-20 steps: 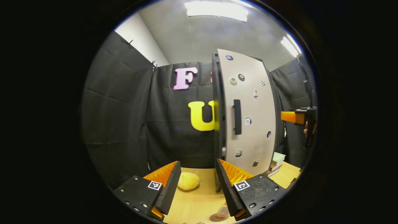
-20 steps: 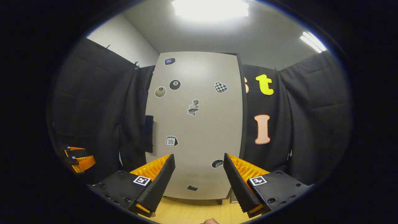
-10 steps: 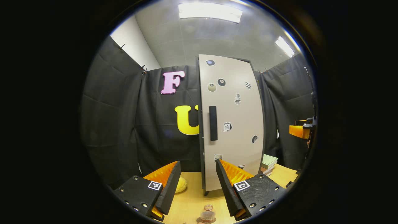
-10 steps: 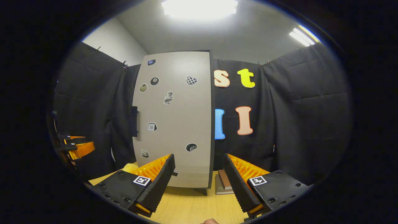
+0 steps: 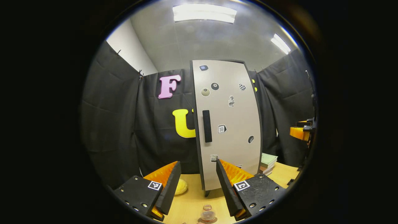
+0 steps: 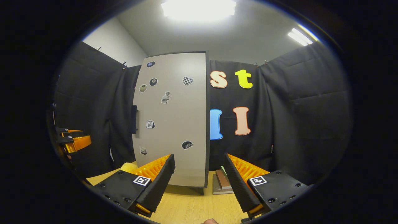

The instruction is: Open the cabinet door with the right hand, grasp the bottle in the cabinet with the left hand and place it on the coaster, then close the cabinet door with the right hand.

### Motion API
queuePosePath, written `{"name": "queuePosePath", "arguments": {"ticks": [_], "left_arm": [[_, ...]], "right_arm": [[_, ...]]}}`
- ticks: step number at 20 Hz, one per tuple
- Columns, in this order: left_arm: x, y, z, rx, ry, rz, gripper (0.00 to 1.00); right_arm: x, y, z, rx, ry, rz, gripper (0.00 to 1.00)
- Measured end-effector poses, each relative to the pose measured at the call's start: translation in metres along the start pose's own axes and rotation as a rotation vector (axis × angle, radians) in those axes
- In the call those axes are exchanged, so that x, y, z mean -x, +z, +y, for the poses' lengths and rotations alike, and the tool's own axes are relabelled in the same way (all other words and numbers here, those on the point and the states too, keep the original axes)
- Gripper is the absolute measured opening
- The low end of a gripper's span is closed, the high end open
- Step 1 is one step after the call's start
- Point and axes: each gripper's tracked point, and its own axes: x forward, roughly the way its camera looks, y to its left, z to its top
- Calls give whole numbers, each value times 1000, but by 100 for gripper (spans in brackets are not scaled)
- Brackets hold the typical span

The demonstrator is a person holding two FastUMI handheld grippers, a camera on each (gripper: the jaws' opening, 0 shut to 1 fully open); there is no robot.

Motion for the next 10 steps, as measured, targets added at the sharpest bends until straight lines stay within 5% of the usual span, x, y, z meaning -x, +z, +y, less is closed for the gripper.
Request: {"name": "queuePosePath", "arguments": {"ticks": [10], "left_arm": [[-2,-2,3,7,30,5,66]], "right_arm": [[-16,-4,-2,4,28,-10,99]]}}
